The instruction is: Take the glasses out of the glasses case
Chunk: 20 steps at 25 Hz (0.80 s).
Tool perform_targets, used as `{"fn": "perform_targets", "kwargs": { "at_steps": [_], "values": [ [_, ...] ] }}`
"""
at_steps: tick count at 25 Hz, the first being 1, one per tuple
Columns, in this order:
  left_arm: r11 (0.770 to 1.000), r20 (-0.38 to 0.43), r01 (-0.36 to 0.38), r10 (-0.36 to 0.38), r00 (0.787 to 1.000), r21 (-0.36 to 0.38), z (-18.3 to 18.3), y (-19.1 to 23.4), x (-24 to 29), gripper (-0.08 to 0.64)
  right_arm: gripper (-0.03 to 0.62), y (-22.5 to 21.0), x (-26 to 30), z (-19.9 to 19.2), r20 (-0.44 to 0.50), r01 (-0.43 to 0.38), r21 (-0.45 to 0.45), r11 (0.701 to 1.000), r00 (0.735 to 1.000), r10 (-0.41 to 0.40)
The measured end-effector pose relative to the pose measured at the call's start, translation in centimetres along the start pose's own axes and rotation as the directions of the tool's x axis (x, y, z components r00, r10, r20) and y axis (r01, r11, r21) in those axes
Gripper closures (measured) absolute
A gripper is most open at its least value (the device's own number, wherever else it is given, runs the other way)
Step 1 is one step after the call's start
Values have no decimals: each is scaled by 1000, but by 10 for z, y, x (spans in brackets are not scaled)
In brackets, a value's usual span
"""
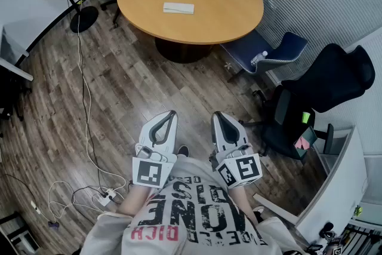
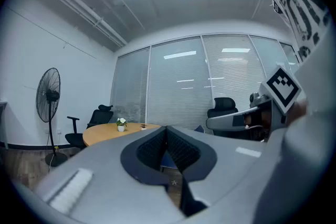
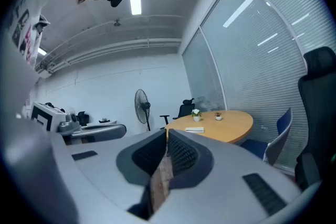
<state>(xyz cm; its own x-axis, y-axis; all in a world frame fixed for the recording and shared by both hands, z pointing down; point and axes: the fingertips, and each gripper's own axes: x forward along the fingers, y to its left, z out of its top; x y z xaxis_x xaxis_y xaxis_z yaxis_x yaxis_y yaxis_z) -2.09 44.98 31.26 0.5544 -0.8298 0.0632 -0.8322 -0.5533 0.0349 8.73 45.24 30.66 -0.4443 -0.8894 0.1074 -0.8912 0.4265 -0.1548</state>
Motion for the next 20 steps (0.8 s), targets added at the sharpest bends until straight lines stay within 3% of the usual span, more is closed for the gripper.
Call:
{"fn": "perform_targets", "kwargs": {
  "at_steps": [11, 20],
  "values": [
    [1000, 21, -2, 2, 1000, -4, 14, 26, -27, 548, 569, 43, 6, 6, 9, -20, -10, 1000, 1000, 20],
    [1000, 28, -4, 4, 1000, -6, 19, 18, -30, 548, 569, 44, -2, 9, 11, -43, -33, 999, 999, 44]
  ]
}}
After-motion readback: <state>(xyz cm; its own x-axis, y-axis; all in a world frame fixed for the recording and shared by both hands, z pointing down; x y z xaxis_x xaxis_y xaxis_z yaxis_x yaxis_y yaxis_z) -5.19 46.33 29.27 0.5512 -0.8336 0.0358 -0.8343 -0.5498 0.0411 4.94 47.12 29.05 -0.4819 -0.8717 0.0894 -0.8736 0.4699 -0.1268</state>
